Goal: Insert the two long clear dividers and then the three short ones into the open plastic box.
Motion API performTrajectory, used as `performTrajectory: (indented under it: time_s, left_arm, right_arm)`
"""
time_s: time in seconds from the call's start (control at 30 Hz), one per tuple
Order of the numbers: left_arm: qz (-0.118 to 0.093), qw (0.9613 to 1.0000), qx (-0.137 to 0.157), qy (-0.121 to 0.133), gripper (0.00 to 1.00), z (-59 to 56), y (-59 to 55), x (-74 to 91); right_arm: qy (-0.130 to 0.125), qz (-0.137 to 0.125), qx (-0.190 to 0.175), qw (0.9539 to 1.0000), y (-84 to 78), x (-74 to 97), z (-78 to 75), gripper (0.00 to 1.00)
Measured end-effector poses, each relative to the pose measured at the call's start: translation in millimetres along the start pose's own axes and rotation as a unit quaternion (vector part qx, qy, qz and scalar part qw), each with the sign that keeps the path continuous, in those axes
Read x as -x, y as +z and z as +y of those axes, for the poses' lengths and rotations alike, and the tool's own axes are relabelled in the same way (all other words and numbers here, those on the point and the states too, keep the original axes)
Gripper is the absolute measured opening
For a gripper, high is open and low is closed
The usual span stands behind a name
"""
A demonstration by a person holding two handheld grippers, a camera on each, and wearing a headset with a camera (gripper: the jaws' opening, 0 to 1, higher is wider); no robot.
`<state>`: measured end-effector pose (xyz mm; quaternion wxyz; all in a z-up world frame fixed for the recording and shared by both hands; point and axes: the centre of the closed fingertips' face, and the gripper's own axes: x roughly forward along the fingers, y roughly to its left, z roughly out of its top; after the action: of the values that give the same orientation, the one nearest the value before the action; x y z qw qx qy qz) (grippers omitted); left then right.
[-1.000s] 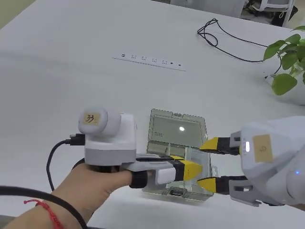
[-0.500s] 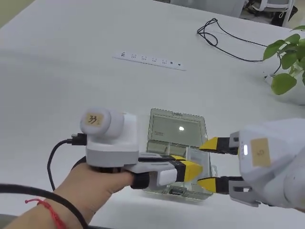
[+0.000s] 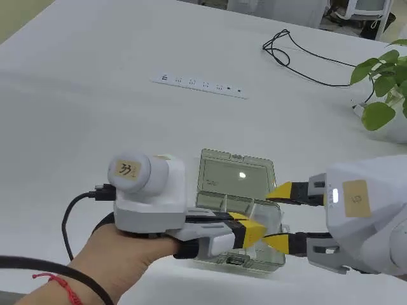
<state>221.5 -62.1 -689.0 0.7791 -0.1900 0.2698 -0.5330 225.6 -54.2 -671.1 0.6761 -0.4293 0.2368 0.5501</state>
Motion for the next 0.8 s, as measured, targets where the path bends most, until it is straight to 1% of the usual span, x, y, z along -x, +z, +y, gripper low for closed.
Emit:
performTrajectory:
  time_s: [0.03,0.07,0.1,0.17,0.2,0.23,0.27,0.3,0.33,0.37,0.4,0.43,0.47,0.57,0.63,0.7,0.8]
  left_arm:
    - [0.004,0.9999,-0.013,0.002,0.0,0.9,-1.2,0.5]
    - [0.009,0.9994,-0.034,0.002,0.0,1.0,-2.2,1.5]
    - [0.011,0.9989,-0.046,-0.001,0.0,-0.1,-2.3,1.8]
    - [0.012,0.9975,-0.069,-0.01,0.0,-3.7,-2.0,2.7]
    - [0.019,0.9937,-0.108,-0.022,0.0,-8.7,-2.8,3.6]
    - [0.021,0.9909,-0.129,-0.029,0.0,-11.5,-2.9,4.1]
    - [0.025,0.9866,-0.157,-0.038,0.0,-15.6,-3.2,4.5]
    - [0.027,0.9853,-0.163,-0.041,0.0,-16.7,-3.8,4.7]
    - [0.031,0.9801,-0.188,-0.054,0.0,-22.1,-4.6,5.1]
    - [0.032,0.9764,-0.204,-0.062,0.0,-25.3,-4.5,5.4]
    - [0.038,0.9733,-0.215,-0.072,0.0,-30.1,-6.0,6.0]
    - [0.041,0.9715,-0.22,-0.079,0.0,-32.8,-6.3,6.7]
    - [0.042,0.9679,-0.232,-0.087,0.0,-37.4,-6.1,7.0]
    - [0.043,0.9665,-0.235,-0.094,0.0,-41.0,-5.4,8.4]
    - [0.04,0.965,-0.239,-0.1,0.0,-43.4,-4.3,9.2]
    - [0.039,0.9654,-0.237,-0.101,0.0,-43.5,-3.9,9.7]
    - [0.036,0.9647,-0.24,-0.103,0.0,-44.4,-3.2,10.4]
  right_arm:
    - [0.007,-0.008,-0.012,0.9999,0.9,1.6,-0.2,0.31]
    - [0.022,-0.021,-0.028,0.9992,2.4,3.9,1.2,0.32]
    - [0.036,-0.029,-0.04,0.9981,3.2,5.5,3.1,0.32]
    - [0.05,-0.049,-0.06,0.9957,5.7,9.0,2.0,0.31]
    - [0.066,-0.058,-0.068,0.9938,6.2,11.4,3.0,0.3]
    - [0.084,-0.064,-0.074,0.9917,5.8,13.7,5.2,0.29]
    - [0.091,-0.068,-0.074,0.9908,5.9,14.9,5.2,0.27]
    - [0.098,-0.072,-0.076,0.9896,6.1,15.9,5.4,0.26]
    - [0.118,-0.079,-0.086,0.9862,6.6,17.4,9.3,0.25]
    - [0.127,-0.082,-0.089,0.9845,6.7,18.2,10.3,0.25]
    - [0.135,-0.086,-0.091,0.9828,7.3,19.1,11.2,0.24]
    - [0.145,-0.089,-0.094,0.9809,7.8,19.8,12.9,0.23]
    - [0.162,-0.094,-0.099,0.9773,9.1,21.1,17.8,0.21]
    - [0.187,-0.102,-0.1,0.972,11.4,22.5,24.3,0.18]
    - [0.194,-0.103,-0.1,0.9704,12.3,22.4,27.6,0.16]
    - [0.203,-0.104,-0.099,0.9687,13.3,22.8,31.1,0.14]
    - [0.211,-0.109,-0.098,0.9666,15.5,23.3,34.6,0.11]
